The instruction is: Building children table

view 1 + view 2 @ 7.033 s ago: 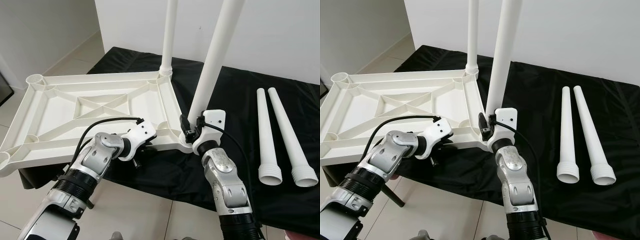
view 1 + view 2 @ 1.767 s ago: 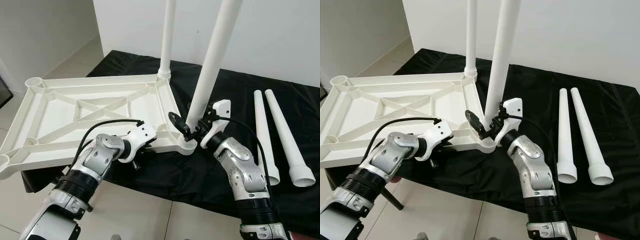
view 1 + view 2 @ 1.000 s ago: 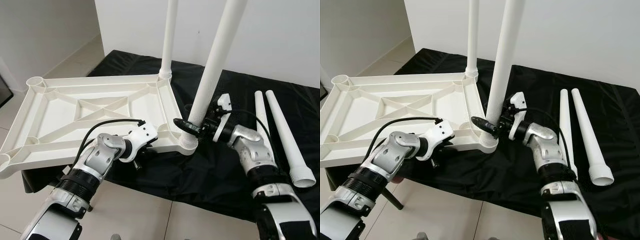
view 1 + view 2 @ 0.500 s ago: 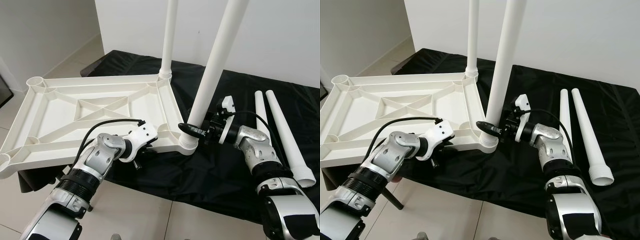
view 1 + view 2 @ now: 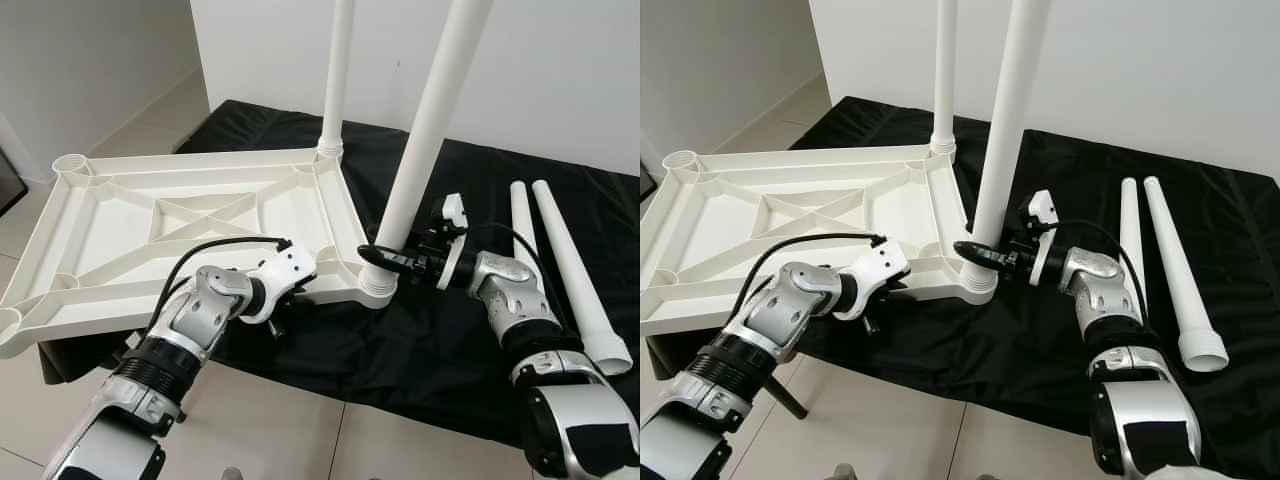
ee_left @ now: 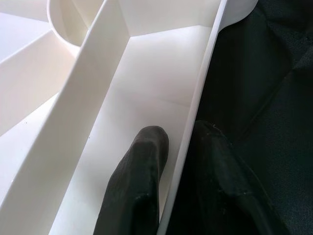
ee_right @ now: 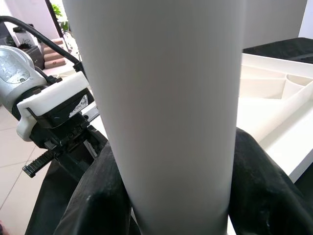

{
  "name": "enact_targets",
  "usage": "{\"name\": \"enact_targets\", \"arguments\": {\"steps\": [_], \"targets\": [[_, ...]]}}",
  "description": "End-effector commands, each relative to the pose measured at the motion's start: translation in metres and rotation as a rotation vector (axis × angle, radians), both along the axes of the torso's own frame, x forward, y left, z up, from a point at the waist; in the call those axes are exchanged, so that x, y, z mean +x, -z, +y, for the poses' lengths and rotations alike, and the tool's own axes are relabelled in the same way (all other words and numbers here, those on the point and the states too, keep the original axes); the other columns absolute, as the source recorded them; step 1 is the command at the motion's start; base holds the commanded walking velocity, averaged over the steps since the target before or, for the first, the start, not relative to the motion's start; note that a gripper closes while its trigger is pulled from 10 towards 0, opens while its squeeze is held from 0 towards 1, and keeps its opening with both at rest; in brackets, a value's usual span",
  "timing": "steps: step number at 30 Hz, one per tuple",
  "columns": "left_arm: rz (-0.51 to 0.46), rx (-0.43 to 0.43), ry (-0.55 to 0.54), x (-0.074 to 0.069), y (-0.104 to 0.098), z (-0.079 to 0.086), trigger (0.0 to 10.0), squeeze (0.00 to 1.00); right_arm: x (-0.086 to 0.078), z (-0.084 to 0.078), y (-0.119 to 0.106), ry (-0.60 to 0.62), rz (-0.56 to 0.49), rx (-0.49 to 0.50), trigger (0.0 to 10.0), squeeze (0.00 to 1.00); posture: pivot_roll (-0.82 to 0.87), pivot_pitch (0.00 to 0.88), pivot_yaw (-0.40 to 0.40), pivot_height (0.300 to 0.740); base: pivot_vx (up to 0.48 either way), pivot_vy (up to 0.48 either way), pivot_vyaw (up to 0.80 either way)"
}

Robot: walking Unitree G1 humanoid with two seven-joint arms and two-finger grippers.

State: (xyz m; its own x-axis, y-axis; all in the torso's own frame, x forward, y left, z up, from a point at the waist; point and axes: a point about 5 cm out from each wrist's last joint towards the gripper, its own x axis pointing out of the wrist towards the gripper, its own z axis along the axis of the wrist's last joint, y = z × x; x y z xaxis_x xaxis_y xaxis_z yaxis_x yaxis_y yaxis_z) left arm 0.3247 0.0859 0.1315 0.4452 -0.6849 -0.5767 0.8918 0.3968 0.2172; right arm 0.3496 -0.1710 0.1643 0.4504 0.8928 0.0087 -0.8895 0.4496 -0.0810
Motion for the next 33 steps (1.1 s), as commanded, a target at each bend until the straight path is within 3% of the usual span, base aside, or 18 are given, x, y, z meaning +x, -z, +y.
{"name": "enact_targets", "arguments": {"steps": [1,17,28,33], "targets": [[-0.017,0.019,-0.040,0.002,0.000,0.005,10.0,0.00,-0.001,0.000,-0.001,-0.001,0.004,0.057,0.0,0.00,-0.05,0.001,-0.007,0.740,0.000,0.000,0.00],[-0.009,0.019,-0.035,-0.001,0.003,0.004,10.0,0.00,-0.010,0.005,-0.003,0.175,-0.083,0.102,0.0,0.00,-0.05,0.002,-0.015,0.740,0.000,0.000,0.00],[-0.006,0.018,-0.032,-0.002,0.005,0.003,10.0,0.00,-0.028,0.023,-0.011,0.226,-0.112,0.160,0.0,0.00,-0.06,0.000,-0.019,0.740,0.000,0.000,0.00],[-0.005,0.020,-0.031,-0.002,0.005,0.002,10.0,0.00,-0.038,0.036,-0.009,0.324,-0.063,0.210,0.0,0.00,-0.06,0.000,-0.020,0.740,0.000,0.000,0.00]]}}
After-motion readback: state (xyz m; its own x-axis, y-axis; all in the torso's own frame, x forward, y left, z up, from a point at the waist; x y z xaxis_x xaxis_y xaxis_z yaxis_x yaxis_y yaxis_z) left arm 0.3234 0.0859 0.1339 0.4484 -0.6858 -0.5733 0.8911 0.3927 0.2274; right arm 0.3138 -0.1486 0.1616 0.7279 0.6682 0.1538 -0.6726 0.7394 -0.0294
